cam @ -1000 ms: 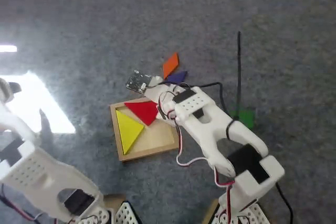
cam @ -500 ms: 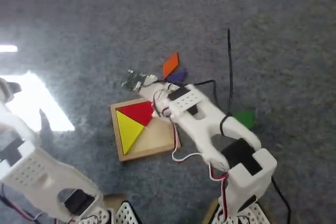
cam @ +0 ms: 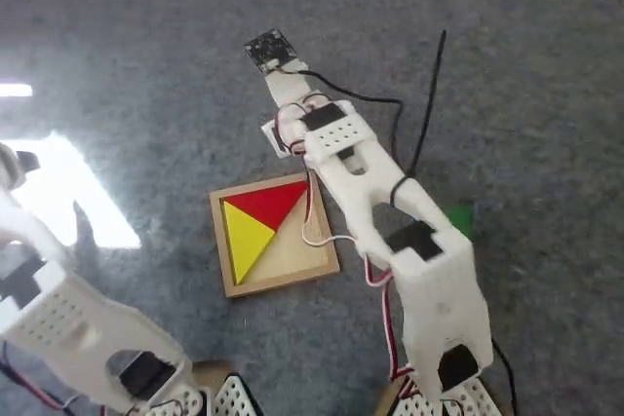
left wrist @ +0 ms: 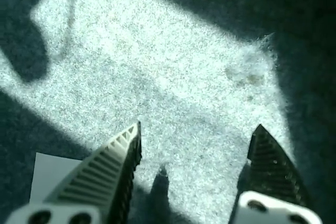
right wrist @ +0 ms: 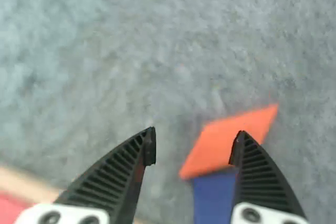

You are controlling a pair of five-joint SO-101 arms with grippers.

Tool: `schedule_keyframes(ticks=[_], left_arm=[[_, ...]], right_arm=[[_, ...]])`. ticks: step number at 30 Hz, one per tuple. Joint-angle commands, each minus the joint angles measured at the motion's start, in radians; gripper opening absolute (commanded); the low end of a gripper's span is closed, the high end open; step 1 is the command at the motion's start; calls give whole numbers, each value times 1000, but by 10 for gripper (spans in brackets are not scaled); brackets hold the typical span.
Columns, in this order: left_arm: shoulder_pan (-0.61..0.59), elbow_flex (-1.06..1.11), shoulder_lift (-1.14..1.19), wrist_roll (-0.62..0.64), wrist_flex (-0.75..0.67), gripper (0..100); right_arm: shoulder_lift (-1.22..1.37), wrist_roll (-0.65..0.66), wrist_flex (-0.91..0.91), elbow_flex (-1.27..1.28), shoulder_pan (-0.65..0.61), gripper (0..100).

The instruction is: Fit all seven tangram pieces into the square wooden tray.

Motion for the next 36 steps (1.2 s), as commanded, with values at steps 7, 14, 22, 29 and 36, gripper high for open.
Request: schedule_keyframes(ticks=[7,14,22,29,36], left_arm=[[-11,-8,-3,-15,-26,316],[-14,-8,-3,-15,-26,316],[-15,-10,-3,-15,-26,316],[-15,-10,-3,-20,-26,316],[-32,-8,-3,-20,-64,316]], right_arm=[[389,-55,237,-617,73,231],[558,-144,602,-1013,140,231],[719,-176,797,-1286,203,231],[719,-173,832,-1363,206,232],[650,21,857,-1375,214,235]])
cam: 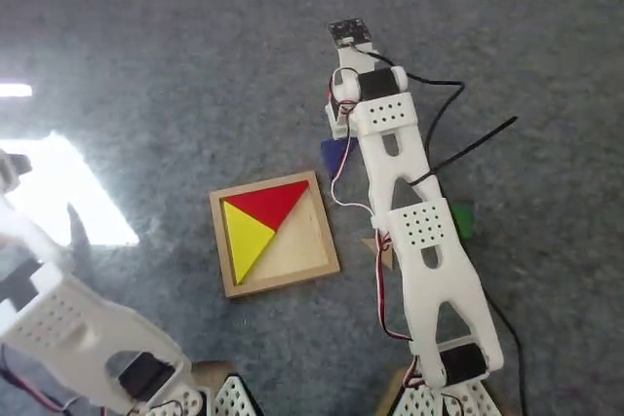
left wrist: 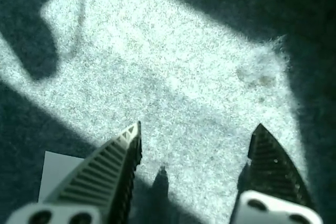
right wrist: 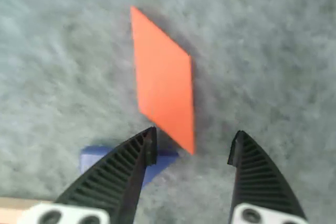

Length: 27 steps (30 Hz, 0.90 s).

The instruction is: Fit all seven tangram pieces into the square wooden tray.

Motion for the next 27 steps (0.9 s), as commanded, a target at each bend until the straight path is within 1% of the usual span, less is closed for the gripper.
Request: schedule_keyframes(ticks=[1,4,7,12,17,22,27], left_arm=[[-11,-8,-3,-18,-40,316],[-11,-7,-3,-18,-40,316],[-11,-7,-3,-18,-40,316],[-14,-7,-3,-18,-41,316],[-20,-7,-3,-18,-44,316],[-20,-7,-3,-18,-44,316],[-20,-7,-3,-18,-44,316]], right_arm=[[-116,121,-45,-49,-27,235],[-119,178,-108,-49,-76,236],[-116,199,-170,-49,-108,236],[-62,192,-216,-48,-101,233],[21,127,-289,-48,-58,232],[25,115,-228,-48,-51,231],[25,18,-177,-48,-27,231]])
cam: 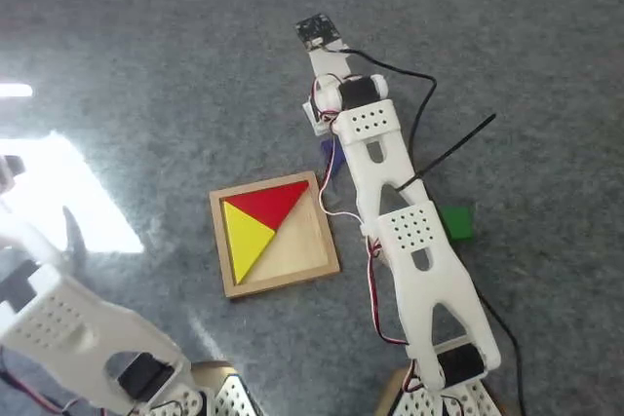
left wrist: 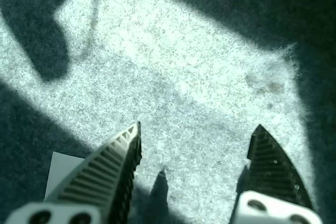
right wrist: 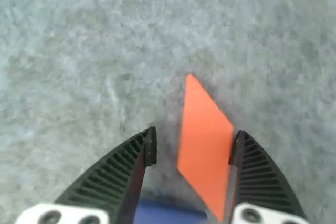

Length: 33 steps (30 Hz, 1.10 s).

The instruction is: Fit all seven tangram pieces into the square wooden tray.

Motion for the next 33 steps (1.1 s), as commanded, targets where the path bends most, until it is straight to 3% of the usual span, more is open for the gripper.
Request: schedule_keyframes(ticks=[1,6,13,17,23,31,33], left_arm=[[-5,-7,-3,-18,-29,316],[-6,-7,-3,-18,-28,316],[-6,-7,-3,-18,-26,316],[-6,-7,-3,-18,-26,316],[-6,-7,-3,-18,-29,316],[-6,-8,-3,-18,-31,316],[-6,-8,-3,-18,-31,316]], right_arm=[[-21,-51,28,-48,38,231],[-19,-55,113,-48,39,224],[-16,-52,137,-48,41,62],[-21,-51,156,-48,47,69],[-67,-41,315,-49,151,70],[-151,132,363,-37,277,69],[-208,152,364,64,297,68]])
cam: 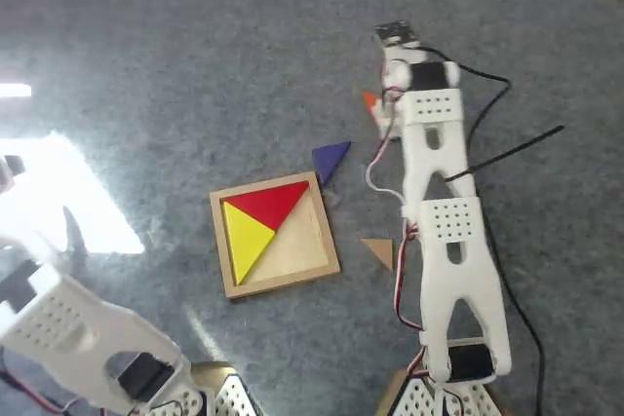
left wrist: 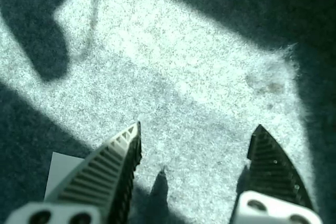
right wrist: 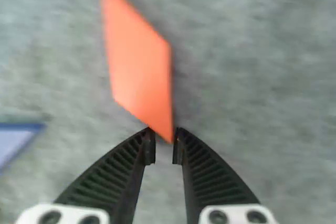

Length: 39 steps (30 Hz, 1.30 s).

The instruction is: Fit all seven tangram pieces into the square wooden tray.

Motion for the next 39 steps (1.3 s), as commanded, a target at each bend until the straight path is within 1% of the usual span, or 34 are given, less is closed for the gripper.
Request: schedule_keyframes(ticks=[1,4,6,10,13,16,17,19,21,23,25,28,30,32,34,39], left_arm=[[-6,-8,-3,-18,-31,316],[-3,-8,-3,-18,-31,316],[0,-8,-3,-18,-31,316],[-5,-8,-3,-18,-31,316],[-6,-8,-3,-18,-31,316],[-5,2,-3,-18,-28,316],[-5,12,-3,-18,-31,316],[-5,19,-3,-18,-31,316],[-5,19,-3,-20,-31,316],[-5,19,-3,-20,-32,316],[-5,18,-3,-20,-32,316],[-5,16,-3,-20,-32,316],[-5,16,-3,-21,-40,316],[-6,19,-3,-21,-66,316],[-14,19,-3,-21,-72,316],[-20,19,-3,-20,-71,316]], right_arm=[[-191,49,54,155,41,68],[-384,55,50,491,18,69],[-538,91,50,717,-18,69],[-843,126,42,1079,-35,69],[-1035,209,8,1194,-25,73],[-1127,261,-171,1201,-36,80],[-1127,256,-243,1201,-47,101],[-1096,222,-383,1206,-79,179],[-1023,164,-524,1204,-114,267],[-938,132,-645,1200,-139,331],[-854,114,-757,1198,-150,351],[-742,101,-901,1197,-150,331],[-682,97,-926,1166,-151,309],[-642,97,-911,1138,-151,287],[-611,97,-860,1102,-150,271],[-545,97,-736,1028,-153,268]])
